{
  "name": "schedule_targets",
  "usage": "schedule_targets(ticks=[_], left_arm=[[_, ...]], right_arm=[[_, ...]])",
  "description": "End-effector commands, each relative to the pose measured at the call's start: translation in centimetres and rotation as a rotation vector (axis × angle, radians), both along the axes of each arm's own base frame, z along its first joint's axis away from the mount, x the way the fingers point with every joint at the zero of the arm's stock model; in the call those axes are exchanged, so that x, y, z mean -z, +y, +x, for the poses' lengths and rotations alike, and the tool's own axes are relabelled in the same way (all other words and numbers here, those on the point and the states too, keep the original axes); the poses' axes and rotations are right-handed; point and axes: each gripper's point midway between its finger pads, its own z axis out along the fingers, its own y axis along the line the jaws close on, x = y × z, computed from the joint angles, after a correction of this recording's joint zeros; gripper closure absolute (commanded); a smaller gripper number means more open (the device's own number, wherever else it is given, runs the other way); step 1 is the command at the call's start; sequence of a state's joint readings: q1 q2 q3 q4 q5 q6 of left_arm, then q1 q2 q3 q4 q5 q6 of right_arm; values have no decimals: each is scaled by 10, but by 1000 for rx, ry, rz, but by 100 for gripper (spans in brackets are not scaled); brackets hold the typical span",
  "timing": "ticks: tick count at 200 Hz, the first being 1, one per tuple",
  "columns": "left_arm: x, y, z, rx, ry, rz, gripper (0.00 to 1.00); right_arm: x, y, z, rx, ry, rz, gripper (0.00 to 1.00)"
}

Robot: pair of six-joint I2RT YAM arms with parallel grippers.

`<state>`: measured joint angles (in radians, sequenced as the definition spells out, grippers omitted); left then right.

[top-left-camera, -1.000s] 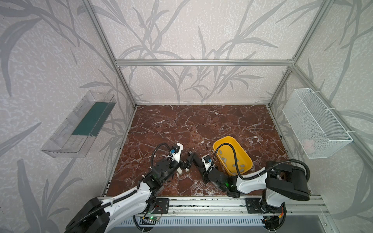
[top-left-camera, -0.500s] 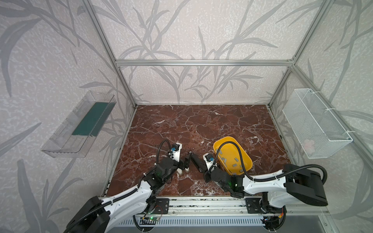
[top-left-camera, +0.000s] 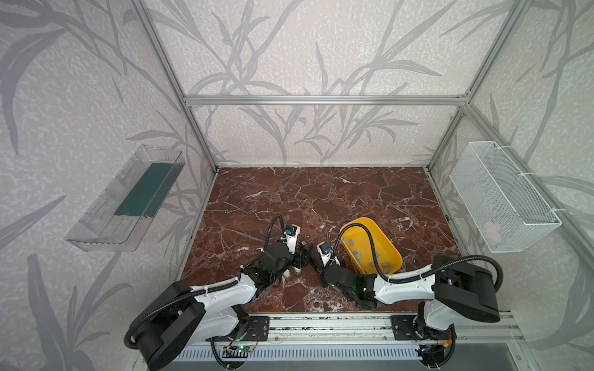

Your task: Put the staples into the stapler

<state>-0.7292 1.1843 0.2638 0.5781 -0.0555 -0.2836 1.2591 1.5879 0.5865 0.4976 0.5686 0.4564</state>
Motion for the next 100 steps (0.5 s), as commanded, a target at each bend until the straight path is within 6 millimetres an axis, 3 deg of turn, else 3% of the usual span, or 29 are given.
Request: schedule_targets(ticks=[1, 97, 100], left_arm=[[-8, -15, 6, 36, -7, -44, 22], [26, -24, 12, 32, 56, -44, 25], [27, -24, 13, 31, 57, -43, 26]], right_arm=[[19, -4, -1, 13, 38, -34, 81], [54, -16, -12, 36, 93, -26, 84], [63, -18, -13, 38, 101, -47, 84]])
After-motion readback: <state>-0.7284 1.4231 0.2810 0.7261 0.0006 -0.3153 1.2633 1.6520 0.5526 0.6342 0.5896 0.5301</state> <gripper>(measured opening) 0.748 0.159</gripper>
